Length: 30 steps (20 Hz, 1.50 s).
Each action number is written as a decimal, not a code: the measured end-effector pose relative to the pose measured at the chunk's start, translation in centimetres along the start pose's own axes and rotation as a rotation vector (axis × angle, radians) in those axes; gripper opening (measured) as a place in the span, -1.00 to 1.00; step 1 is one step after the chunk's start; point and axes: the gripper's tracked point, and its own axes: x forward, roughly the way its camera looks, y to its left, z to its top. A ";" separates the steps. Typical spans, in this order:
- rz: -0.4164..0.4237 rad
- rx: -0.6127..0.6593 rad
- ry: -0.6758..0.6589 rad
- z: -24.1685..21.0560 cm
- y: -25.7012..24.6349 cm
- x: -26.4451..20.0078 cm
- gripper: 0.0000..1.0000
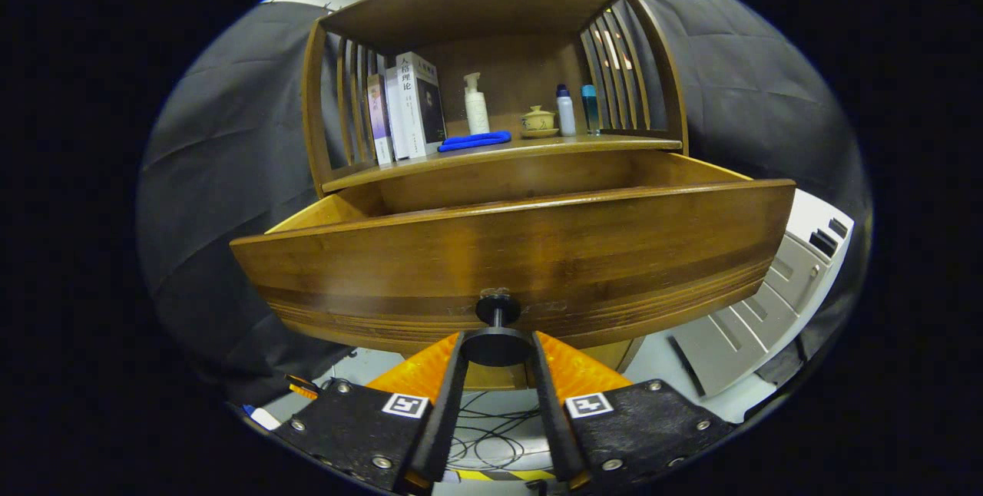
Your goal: Pull open the drawer, take out the items inside it, and place them on the countertop above the cabinet.
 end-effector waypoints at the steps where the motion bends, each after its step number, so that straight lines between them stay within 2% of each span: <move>1: -0.006 -0.001 -0.007 0.2 -0.2 -0.2 0.35; 4: -0.004 -0.012 -0.052 1.8 -0.4 -0.9 0.92; 9: 0.017 -0.055 -0.176 7.3 1.0 -2.4 0.92; 14: -0.092 -0.076 -0.195 12.8 -0.4 -2.1 0.91; 18: -0.104 -0.006 -0.133 15.2 -0.8 0.4 0.92; 21: -0.182 0.010 -0.062 15.4 -3.3 2.3 0.91; 24: -0.217 0.028 0.015 14.7 -4.5 4.8 0.92; 30: -0.295 -0.087 0.294 10.7 -6.9 8.9 0.91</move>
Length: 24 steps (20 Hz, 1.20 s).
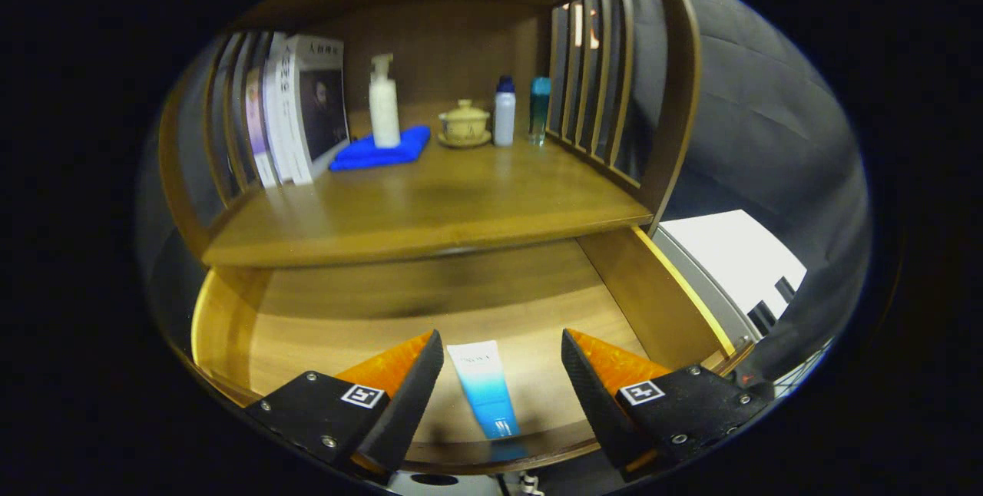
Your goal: Pull open the drawer, take out the items inside it, and place them on the countertop above the cabinet.
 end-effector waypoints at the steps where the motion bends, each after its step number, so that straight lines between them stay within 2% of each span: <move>1: 0.003 0.000 0.028 -0.1 0.3 0.5 0.91; 11: -0.008 0.105 0.357 -4.4 0.7 4.0 0.89; 18: 0.001 0.138 0.468 -5.6 1.7 4.8 0.84; 24: 0.033 0.253 0.545 -6.9 2.5 4.9 0.82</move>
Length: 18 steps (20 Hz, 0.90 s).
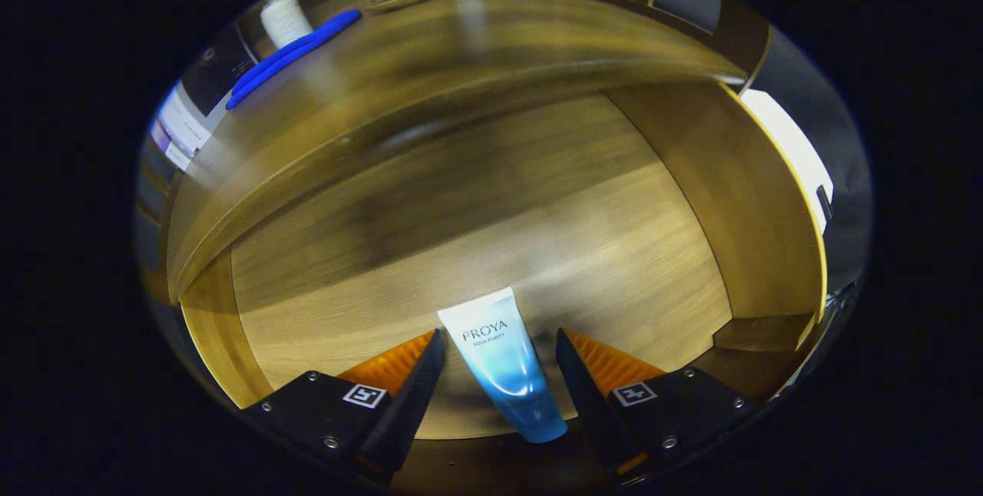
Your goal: Pull open the drawer, take out the items inside it, and place them on the countertop above the cabinet.
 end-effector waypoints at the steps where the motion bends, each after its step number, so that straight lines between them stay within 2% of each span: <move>1: -0.007 0.014 0.000 0.0 -0.4 0.2 0.81; 4: -0.038 0.030 -0.010 0.0 -1.0 0.3 0.62; 6: -0.047 0.053 -0.026 0.0 -1.5 0.4 0.40; 7: -0.049 0.072 -0.038 0.1 -1.6 0.5 0.22; 10: -0.037 0.081 -0.096 0.6 -1.6 0.2 0.08; 13: 0.094 0.158 -0.198 1.9 0.5 -0.5 0.01; 18: 0.115 0.118 -0.326 3.3 1.1 -3.2 0.01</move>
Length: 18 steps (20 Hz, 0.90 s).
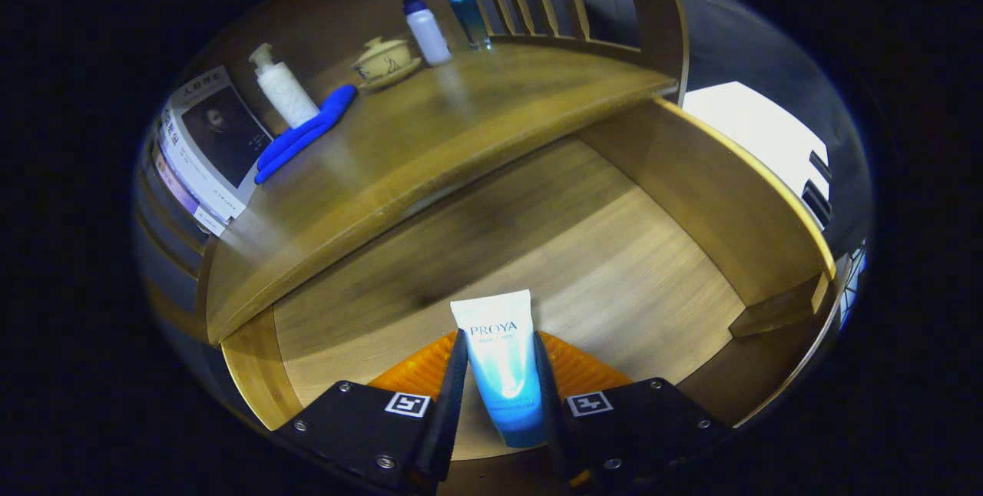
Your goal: Pull open the drawer, take out the items inside it, and place them on the countertop above the cabinet.
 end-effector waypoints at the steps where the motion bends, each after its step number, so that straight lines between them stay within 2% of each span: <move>1: 0.010 0.000 -0.019 0.4 0.4 -0.6 0.01; 6: 0.022 -0.028 -0.158 2.6 1.3 -3.8 0.00; 11: 0.014 -0.114 -0.292 4.7 2.2 -6.1 -0.01; 18: 0.113 -0.221 -0.442 10.0 7.2 -8.6 -0.01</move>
